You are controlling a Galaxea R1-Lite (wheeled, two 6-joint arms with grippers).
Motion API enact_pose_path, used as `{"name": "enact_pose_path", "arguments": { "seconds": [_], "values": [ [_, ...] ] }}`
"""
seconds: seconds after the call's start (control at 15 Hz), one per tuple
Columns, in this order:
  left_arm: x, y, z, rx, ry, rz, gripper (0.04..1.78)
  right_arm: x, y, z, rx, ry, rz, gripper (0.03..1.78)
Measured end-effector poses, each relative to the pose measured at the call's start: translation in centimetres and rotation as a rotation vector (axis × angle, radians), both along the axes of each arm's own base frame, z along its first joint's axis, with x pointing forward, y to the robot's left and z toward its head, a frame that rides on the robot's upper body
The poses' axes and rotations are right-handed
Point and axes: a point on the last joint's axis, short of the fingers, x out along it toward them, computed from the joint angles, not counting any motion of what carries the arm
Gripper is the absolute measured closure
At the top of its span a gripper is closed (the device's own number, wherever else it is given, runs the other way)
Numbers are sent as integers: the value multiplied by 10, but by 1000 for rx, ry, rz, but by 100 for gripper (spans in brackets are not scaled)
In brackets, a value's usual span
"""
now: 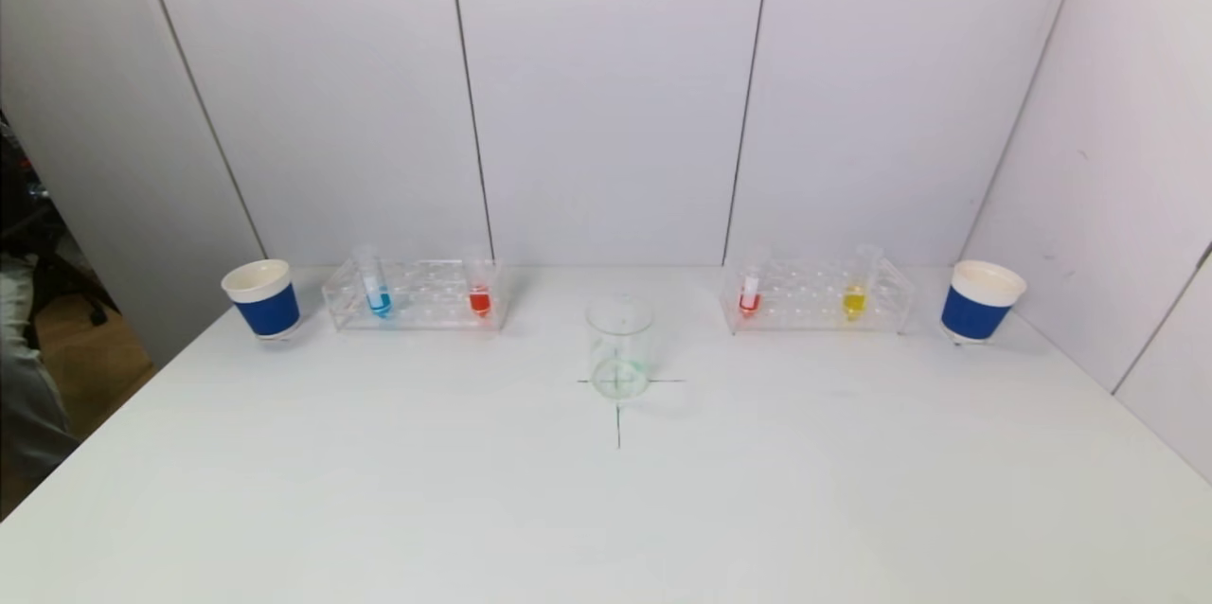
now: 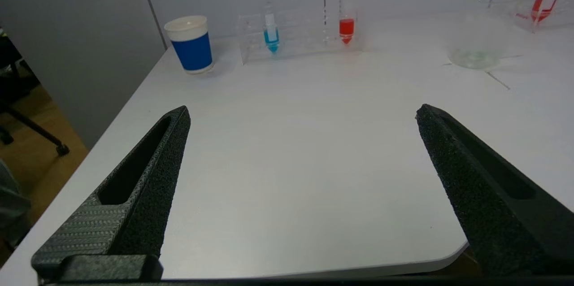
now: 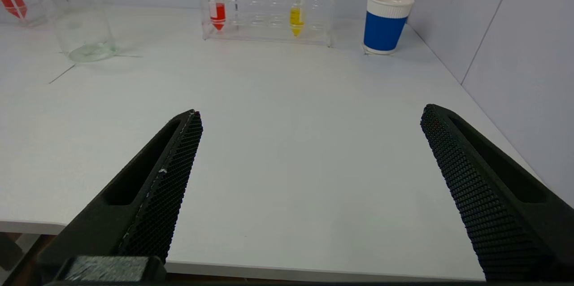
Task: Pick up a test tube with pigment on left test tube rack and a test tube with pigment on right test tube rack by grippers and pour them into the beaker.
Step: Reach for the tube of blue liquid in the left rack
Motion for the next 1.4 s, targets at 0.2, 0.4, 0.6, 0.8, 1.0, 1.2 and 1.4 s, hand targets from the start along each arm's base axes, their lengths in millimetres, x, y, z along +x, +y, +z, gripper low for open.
{"name": "enact_pose_path", "arguments": {
  "seconds": [0.2,0.4,0.6,0.8,1.0,1.2,1.4],
  "values": [
    [-11,-1,37,55,-72,-23,6,0,0,0,0,0,0,4],
    [-12,-1,88,65,-110,-14,6,0,0,0,0,0,0,4],
    [5,0,142,65,-112,-6,6,0,0,0,0,0,0,4],
    [46,0,177,65,-76,-5,6,0,0,0,0,0,0,4],
    [95,0,191,57,-64,-5,6,0,0,0,0,0,0,4],
    [140,0,181,49,-25,-16,6,0,0,0,0,0,0,4],
    [186,-1,162,15,-1,-34,6,0,0,0,0,0,0,4]
  ]
}}
